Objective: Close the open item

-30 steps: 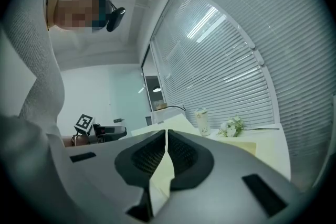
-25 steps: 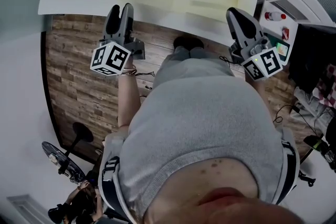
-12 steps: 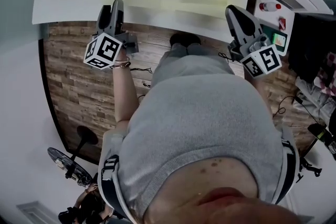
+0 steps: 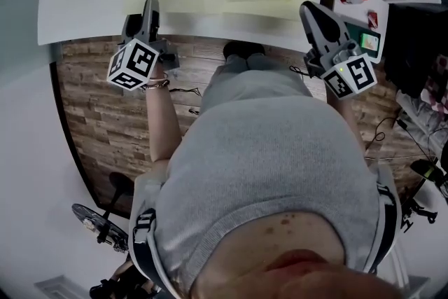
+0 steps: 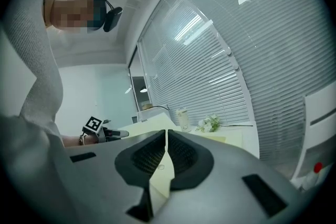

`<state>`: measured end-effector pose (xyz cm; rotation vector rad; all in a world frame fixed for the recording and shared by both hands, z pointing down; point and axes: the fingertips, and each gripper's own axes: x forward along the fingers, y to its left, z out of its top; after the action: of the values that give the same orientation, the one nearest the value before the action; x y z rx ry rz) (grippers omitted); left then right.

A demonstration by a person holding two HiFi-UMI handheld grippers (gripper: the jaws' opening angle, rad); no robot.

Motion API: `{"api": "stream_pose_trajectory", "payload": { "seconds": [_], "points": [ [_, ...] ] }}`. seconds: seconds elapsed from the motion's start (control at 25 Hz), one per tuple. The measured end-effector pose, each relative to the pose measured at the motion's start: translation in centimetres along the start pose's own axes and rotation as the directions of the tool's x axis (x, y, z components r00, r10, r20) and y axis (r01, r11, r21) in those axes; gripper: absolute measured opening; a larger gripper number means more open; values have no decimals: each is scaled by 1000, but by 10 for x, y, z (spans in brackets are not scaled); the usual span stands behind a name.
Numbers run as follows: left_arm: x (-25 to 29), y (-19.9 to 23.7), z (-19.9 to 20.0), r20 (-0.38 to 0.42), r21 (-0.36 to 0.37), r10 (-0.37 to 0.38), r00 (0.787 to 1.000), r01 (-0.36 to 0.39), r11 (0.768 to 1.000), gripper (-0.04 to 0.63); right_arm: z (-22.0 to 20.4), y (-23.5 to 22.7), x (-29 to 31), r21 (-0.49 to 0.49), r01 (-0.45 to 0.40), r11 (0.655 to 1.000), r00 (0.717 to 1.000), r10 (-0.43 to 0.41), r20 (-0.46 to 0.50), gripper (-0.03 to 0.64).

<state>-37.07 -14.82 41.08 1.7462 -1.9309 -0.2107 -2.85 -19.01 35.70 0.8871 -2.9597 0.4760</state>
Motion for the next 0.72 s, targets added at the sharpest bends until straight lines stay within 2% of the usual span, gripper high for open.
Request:
{"api": "stream_pose_trajectory", "payload": {
  "seconds": [0.16,0.28,0.36,0.56,0.72],
  "points": [
    [6,-4,-6,-48,25,-9,999,11,1000,187,-3,-5,-1,1,21,1000,1000,-21,1,69],
    [7,-4,-6,-45,35,7,999,-6,999,92,-8,-9,-3,6,41,999,999,-41,-1,69],
    [7,-4,-6,-41,38,13,999,-11,999,60,-11,-12,-7,14,51,999,999,-51,-2,69],
    [9,-10,-4,-50,89,13,999,-9,996,41,-15,-17,-14,25,74,997,997,-74,-1,69],
    [10,-15,-1,-47,100,-2,999,7,995,37,-20,-20,-17,43,87,995,996,-87,1,69]
  ]
}}
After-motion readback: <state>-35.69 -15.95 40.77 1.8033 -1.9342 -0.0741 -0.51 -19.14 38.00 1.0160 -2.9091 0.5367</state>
